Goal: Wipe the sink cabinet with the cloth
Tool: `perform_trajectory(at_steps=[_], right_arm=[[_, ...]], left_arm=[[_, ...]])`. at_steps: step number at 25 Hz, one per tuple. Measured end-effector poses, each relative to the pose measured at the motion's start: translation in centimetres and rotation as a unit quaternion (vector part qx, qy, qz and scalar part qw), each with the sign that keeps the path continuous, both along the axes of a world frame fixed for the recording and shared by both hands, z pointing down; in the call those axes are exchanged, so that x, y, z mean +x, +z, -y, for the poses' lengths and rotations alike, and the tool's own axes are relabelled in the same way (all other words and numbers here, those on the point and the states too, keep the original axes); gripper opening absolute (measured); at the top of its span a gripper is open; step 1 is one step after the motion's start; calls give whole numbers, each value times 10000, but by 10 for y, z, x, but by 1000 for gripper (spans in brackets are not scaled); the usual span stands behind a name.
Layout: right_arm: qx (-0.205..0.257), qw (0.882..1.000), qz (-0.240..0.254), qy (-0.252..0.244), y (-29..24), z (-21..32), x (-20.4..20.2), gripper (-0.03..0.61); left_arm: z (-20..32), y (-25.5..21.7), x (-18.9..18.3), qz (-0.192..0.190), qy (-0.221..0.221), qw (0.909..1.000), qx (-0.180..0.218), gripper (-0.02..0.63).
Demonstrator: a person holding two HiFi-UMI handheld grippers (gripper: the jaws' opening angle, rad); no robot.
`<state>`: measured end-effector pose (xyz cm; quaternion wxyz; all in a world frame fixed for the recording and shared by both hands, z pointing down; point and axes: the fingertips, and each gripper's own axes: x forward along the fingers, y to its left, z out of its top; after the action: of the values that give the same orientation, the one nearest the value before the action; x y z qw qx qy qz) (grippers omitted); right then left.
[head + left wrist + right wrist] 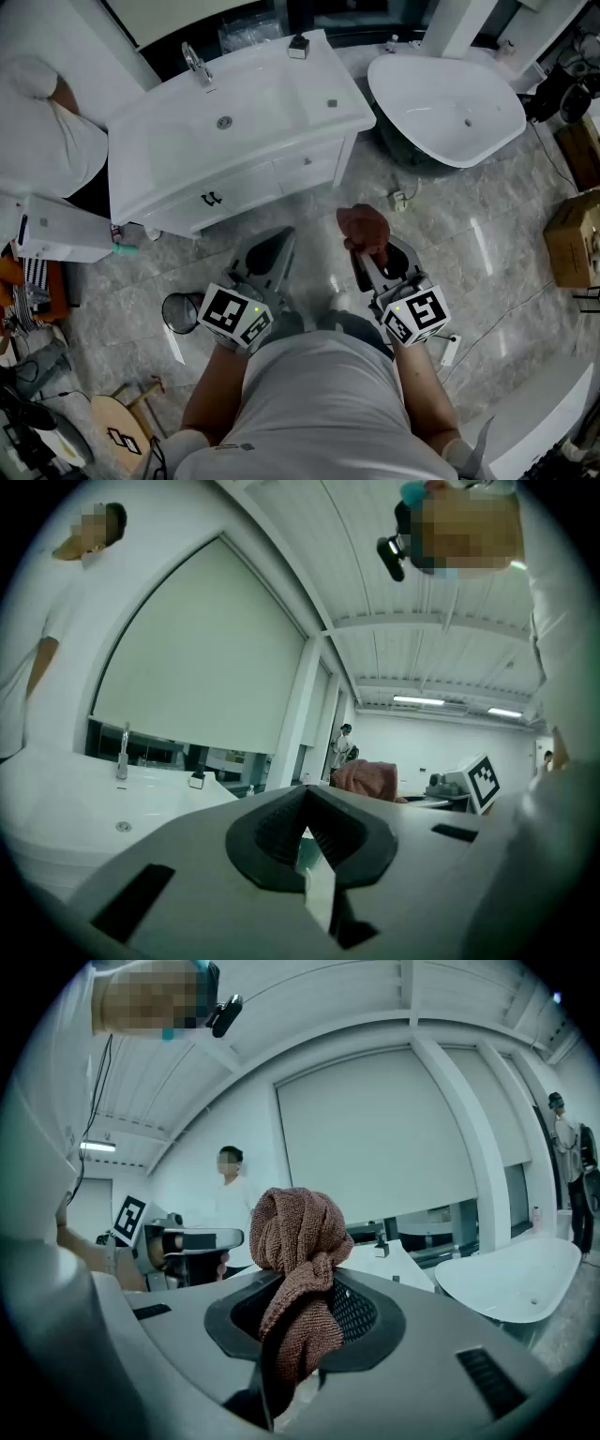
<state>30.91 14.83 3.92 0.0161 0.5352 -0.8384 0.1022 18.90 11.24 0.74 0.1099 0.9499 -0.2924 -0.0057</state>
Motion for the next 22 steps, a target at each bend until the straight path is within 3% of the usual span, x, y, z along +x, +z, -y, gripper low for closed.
perform_trajectory(at_steps=[10,16,22], right_arm=[[-51,9998,38,-164,3,-6,21,116],[-217,9980,552,-233,8,-8,51,117],[-486,9953,769,-340,27,-4,61,117]], left_arm=[[-7,6,26,94,-55,9999,-96,11],[-14,12,44,216,-319,9992,-141,11],[-22,25,53,581,-392,9973,-204,11]])
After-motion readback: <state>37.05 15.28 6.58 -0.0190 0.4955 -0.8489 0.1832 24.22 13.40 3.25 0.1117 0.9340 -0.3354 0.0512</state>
